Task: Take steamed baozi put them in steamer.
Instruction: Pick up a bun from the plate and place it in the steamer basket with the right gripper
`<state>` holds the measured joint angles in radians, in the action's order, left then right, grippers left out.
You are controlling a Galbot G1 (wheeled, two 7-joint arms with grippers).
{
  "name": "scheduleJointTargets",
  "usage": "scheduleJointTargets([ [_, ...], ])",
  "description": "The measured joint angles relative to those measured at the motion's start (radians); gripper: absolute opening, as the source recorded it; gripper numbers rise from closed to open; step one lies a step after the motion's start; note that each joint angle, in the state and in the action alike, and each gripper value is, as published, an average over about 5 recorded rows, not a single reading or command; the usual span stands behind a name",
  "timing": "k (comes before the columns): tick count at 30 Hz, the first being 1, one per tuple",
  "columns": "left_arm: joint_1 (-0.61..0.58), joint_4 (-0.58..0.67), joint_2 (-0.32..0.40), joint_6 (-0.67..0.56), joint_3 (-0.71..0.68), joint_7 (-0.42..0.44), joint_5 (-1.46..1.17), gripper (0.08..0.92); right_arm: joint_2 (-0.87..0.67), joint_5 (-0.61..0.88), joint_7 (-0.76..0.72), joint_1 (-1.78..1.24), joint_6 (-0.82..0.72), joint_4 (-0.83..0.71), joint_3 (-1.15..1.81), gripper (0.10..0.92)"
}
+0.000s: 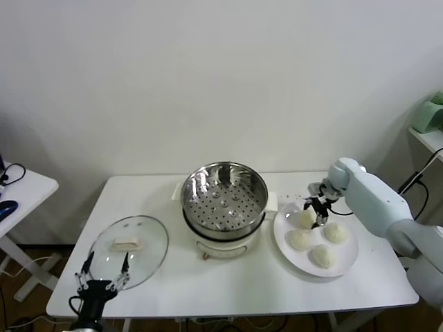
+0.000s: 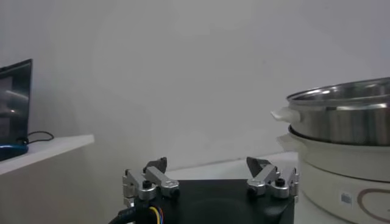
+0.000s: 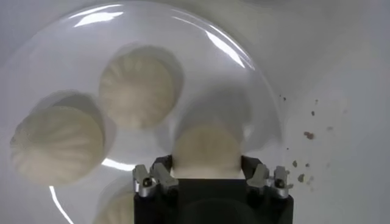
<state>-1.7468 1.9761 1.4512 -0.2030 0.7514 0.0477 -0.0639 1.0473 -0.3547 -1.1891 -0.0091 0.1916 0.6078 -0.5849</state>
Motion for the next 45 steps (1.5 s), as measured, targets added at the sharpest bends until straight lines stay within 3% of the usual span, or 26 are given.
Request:
scheduleJointTargets([
  [13,-0.005,0.002,0.001,0.004,0.003,-0.009,-0.002,0.823,-0.043,0.051,-0.015,0.068,0.009,0.088,-0.049,0.721],
  [28,-0.007,0.007,0.002,0.004,-0.011,-0.025,0.008,0.823,-0.136,0.201,-0.049,0.413,0.079,0.437,-0.311,0.721],
  [36,-0.004,0.009,-0.004,0.008,-0.021,-0.032,0.023,0.823,-0.106,0.135,-0.047,0.522,0.159,0.609,-0.373,0.721],
  [45,-0.010,0.013,-0.016,0.017,-0.006,-0.041,0.013,0.823,0.004,0.009,-0.026,0.514,0.230,0.670,-0.401,0.727],
])
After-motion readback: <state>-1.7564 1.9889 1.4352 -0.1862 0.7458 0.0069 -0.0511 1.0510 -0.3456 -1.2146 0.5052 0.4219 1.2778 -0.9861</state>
